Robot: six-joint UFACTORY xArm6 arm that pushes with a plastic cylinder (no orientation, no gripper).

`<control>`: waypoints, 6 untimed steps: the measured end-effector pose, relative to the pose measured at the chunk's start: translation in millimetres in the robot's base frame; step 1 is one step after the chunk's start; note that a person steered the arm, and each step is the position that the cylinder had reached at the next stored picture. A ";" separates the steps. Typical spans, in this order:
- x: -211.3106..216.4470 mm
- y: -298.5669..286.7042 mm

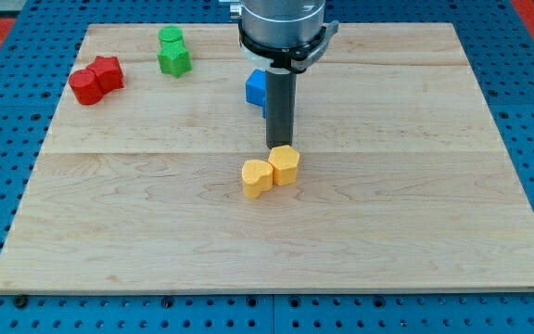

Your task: Move your arm towards green circle

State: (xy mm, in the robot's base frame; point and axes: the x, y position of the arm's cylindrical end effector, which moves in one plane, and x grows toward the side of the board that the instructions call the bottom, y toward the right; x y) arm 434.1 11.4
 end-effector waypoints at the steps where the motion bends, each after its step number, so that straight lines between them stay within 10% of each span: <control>1: 0.0 0.0; 4: -34.5 59.6; 5: -114.9 151.1; 6: -195.4 117.2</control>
